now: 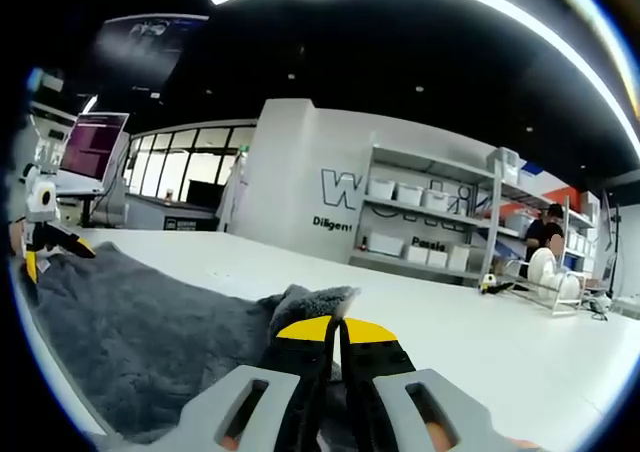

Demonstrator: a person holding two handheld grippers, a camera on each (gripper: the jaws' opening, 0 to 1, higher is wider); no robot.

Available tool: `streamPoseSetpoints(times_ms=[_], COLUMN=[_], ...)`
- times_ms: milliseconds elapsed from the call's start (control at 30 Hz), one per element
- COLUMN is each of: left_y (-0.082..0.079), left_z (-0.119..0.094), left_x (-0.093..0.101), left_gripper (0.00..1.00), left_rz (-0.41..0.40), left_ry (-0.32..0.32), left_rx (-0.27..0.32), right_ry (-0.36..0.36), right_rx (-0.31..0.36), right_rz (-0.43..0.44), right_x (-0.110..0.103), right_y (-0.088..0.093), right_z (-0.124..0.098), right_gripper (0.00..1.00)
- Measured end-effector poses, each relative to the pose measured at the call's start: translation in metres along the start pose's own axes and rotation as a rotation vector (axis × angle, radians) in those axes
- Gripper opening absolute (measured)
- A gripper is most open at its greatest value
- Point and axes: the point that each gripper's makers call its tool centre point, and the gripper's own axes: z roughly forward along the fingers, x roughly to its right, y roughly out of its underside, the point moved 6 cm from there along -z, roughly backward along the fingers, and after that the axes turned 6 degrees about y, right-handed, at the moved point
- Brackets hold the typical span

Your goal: Open the folded towel by lifting each exposed corner and separating the folded layers until the towel lies flat within the target outline without major curled edges

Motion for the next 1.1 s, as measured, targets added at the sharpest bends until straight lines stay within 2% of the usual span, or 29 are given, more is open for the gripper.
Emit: streamPoseSetpoints(times_ms=[533, 800, 1100], left_y=[0.004, 0.010, 0.012], left_z=[0.001, 0.002, 0.002], left_x=[0.001, 0.003, 0.005], left_gripper=[0.99, 0.99, 0.99], left_rz=[0.004, 0.033, 0.035], left_ry=[-0.001, -0.020, -0.029], left_rx=[-0.018, -0.058, -0.073], right_ry=[0.025, 0.031, 0.015], right_rx=[-0.054, -0.073, -0.085], right_rz=[0.031, -0.021, -0.082], right_x=[0.006, 0.003, -0.008], right_y=[0.018, 0.023, 0.029], right_z=[0.002, 0.001, 0.003], right_gripper=[0.00, 0.00, 0.00])
